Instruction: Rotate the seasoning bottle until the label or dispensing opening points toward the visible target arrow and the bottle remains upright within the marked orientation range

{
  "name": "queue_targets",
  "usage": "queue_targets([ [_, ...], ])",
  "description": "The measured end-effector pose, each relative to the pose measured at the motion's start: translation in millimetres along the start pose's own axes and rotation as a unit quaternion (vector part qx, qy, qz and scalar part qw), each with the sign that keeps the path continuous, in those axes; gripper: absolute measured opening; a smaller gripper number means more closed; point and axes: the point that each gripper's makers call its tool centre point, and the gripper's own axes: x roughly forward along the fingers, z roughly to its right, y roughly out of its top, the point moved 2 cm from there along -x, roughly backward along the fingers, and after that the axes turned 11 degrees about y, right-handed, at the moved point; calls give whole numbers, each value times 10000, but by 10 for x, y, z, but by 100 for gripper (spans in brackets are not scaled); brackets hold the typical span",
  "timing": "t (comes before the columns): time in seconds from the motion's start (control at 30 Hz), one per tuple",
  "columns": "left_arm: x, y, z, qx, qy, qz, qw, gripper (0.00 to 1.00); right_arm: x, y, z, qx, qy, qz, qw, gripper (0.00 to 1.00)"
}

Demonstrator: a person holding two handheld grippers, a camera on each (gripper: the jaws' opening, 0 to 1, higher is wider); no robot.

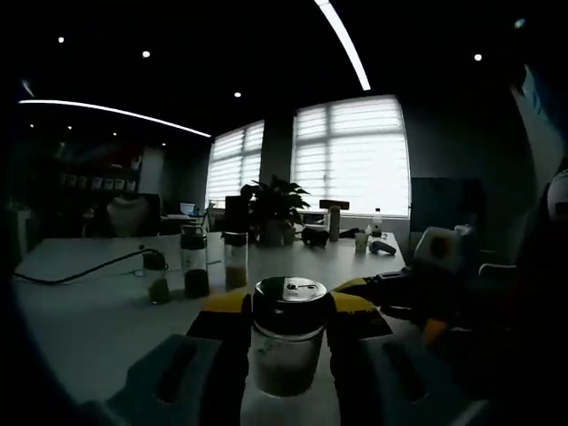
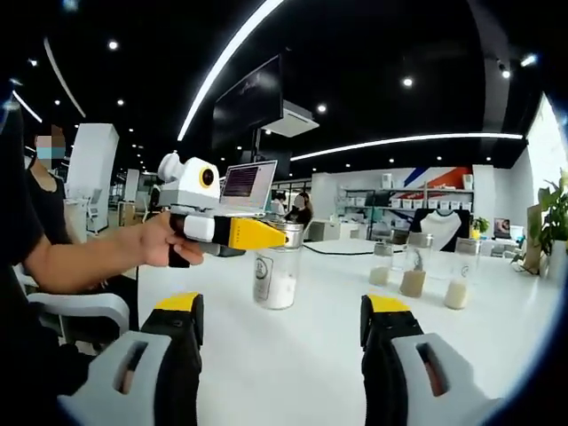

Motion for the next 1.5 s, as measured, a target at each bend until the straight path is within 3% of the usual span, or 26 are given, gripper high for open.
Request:
queue_targets([
  [0.17, -16, -120, -9, 155, -164, -177, 9996, 34, -69, 31, 57, 78, -73, 87, 9999, 75],
  [0.33, -23, -221, -64, 105, -99, -319, 9994, 34, -174, 21, 95, 0, -202, 48, 9998, 73],
  [0.63, -72, -257, -151, -20, -124, -271, 9996, 34, -386, 80, 210, 51, -502, 216, 9985, 69],
  [1.17, -145, -316, -280, -100, -149, -251, 9995, 34, -403, 121, 242, 57, -663, 366, 9971, 63],
  [1.5, -113, -350, -325, -368, -536, -243, 9976, 34, -378, 75, 227, 33, -660, 282, 9974, 60],
])
